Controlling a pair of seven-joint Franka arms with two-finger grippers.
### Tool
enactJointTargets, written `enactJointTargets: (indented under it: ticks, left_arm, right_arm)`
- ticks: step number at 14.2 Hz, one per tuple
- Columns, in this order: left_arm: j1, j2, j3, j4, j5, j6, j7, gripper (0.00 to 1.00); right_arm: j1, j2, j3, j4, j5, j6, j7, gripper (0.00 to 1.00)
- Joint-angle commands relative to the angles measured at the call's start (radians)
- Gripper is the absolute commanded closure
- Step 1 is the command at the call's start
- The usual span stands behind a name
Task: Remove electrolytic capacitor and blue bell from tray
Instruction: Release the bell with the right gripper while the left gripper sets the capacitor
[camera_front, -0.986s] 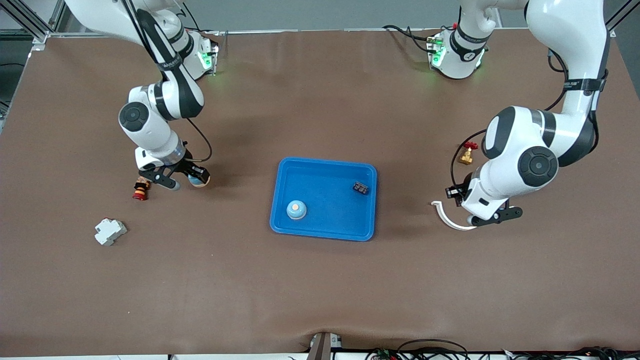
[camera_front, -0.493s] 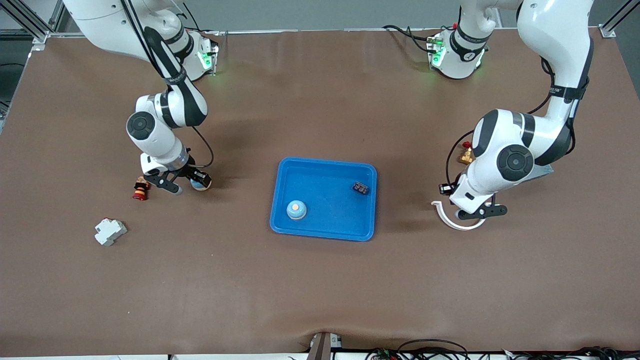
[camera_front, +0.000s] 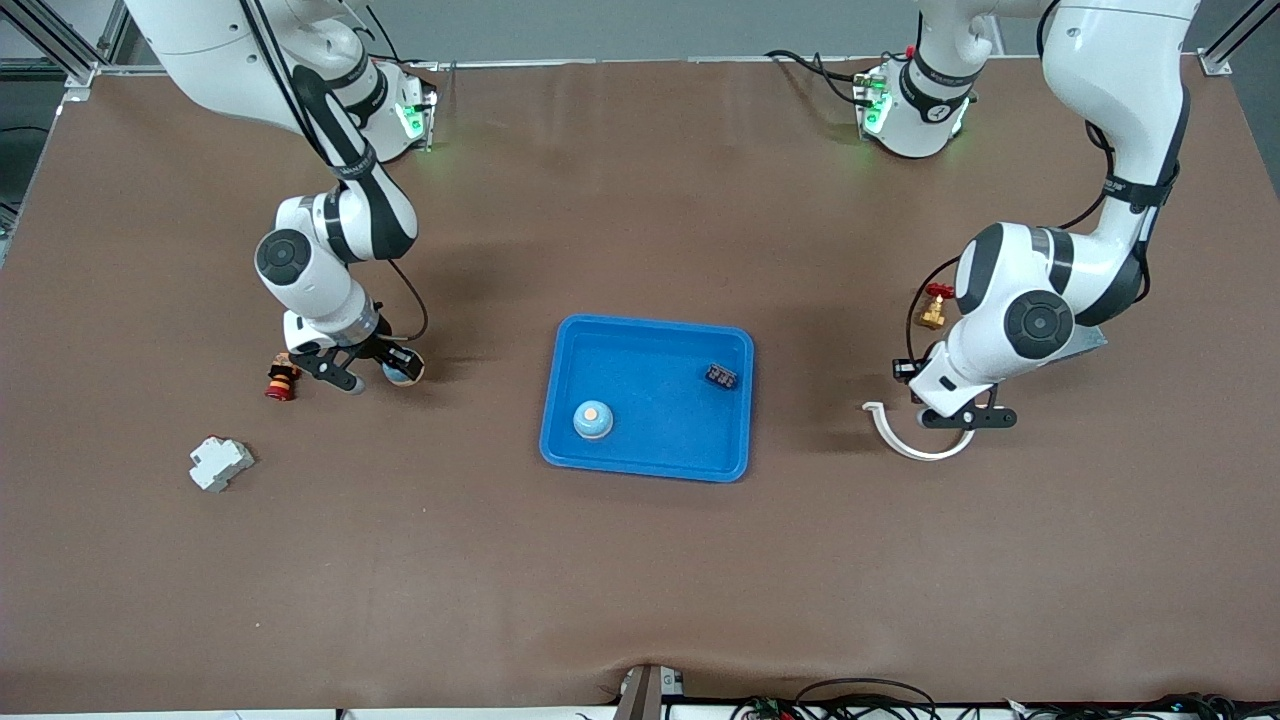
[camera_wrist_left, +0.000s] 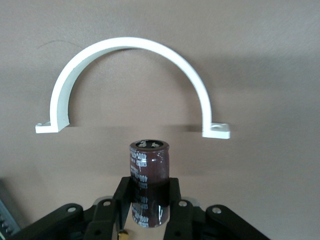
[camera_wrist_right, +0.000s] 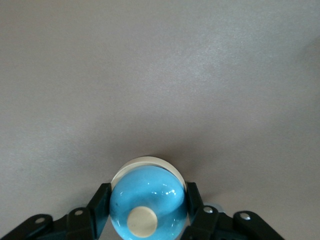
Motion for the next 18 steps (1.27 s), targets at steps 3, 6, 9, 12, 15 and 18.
enactJointTargets:
  ticks: [3, 6, 9, 12, 15, 18]
  left_arm:
    - [0.056, 0.038, -0.005, -0.021, 0.021, 0.059, 0.088, 0.91]
    - [0.056, 0.081, -0.005, -0.013, 0.021, 0.095, 0.102, 0.91]
    - [0.056, 0.094, -0.005, -0.004, 0.021, 0.096, 0.107, 0.90]
    - [0.053, 0.103, -0.005, 0.002, 0.021, 0.096, 0.107, 0.76]
    - [0.055, 0.097, -0.005, 0.014, 0.021, 0.085, 0.104, 0.04]
    - [0.049, 0.071, -0.007, 0.057, 0.006, 0.024, 0.078, 0.00]
  right_arm:
    - [0.008, -0.017, 0.024, 0.074, 0.035, -0.061, -0.011, 0.00]
    - [0.059, -0.027, 0.022, 0.264, 0.035, -0.346, 0.147, 0.00]
    - [0.112, -0.014, 0.024, 0.386, 0.036, -0.401, 0.283, 0.00]
    - [0.162, 0.062, 0.022, 0.495, 0.035, -0.402, 0.400, 0.00]
    - [0.208, 0.153, 0.022, 0.603, 0.033, -0.404, 0.503, 0.00]
    - [0.262, 0.257, 0.021, 0.760, 0.023, -0.474, 0.622, 0.00]
